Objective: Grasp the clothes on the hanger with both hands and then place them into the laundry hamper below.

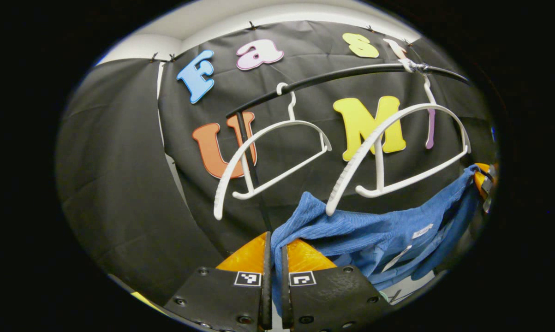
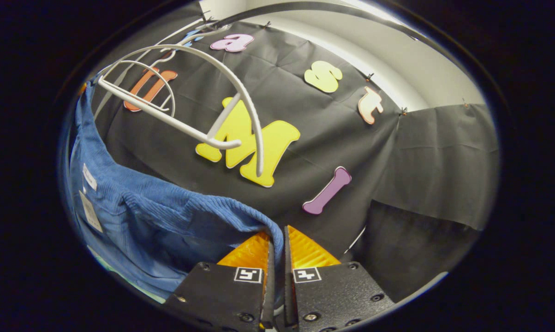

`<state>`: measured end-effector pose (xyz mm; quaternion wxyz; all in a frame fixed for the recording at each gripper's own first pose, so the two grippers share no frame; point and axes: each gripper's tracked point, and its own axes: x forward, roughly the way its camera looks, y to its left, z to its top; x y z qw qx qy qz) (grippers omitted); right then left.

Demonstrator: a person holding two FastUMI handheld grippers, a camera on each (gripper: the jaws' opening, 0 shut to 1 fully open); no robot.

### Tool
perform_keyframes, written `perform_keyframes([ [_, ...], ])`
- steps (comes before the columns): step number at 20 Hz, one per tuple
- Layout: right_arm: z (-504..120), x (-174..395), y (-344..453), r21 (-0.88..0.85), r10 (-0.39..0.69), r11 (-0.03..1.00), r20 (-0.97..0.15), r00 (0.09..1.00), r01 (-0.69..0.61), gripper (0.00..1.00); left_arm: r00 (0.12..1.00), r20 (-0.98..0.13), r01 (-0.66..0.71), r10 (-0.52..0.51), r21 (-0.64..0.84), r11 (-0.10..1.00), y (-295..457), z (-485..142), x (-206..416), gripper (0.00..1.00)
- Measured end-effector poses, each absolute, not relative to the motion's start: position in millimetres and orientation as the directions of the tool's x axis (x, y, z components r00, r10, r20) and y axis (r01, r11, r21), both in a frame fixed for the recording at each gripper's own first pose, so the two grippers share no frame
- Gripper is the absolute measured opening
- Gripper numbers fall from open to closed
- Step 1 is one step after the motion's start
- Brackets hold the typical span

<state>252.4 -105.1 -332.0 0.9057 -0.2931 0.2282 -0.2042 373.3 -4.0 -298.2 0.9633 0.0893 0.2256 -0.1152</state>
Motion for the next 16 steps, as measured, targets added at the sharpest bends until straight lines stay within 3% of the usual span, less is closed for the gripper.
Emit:
perform_keyframes([
  [6, -344, 229, -80, -0.538, -0.465, 0.815, -0.383, 0.798, 0.217, 0.11, 0.859, -0.472, 0.276, -0.198, 0.101, 0.956, -8, -307, 345, 0.08],
  [7, -347, 224, -74, -0.531, -0.460, 0.820, -0.393, 0.796, 0.211, 0.11, 0.857, -0.473, 0.280, -0.203, 0.098, 0.955, -9, -307, 339, 0.12],
  [10, -347, 213, -58, -0.482, -0.430, 0.853, -0.434, 0.792, 0.200, 0.11, 0.852, -0.473, 0.291, -0.223, 0.073, 0.954, -15, -306, 321, 0.08],
  [12, -351, 204, -42, -0.405, -0.403, 0.890, -0.484, 0.777, 0.209, 0.11, 0.853, -0.473, 0.272, -0.220, 0.043, 0.961, -14, -307, 310, 0.12],
  [14, -354, 195, -26, -0.337, -0.370, 0.917, -0.529, 0.764, 0.211, 0.11, 0.847, -0.480, 0.264, -0.228, 0.007, 0.964, -16, -309, 296, 0.04],
  [16, -354, 189, -11, -0.299, -0.340, 0.933, -0.552, 0.762, 0.200, 0.12, 0.843, -0.482, 0.271, -0.238, -0.003, 0.963, -20, -309, 284, 0.08],
])
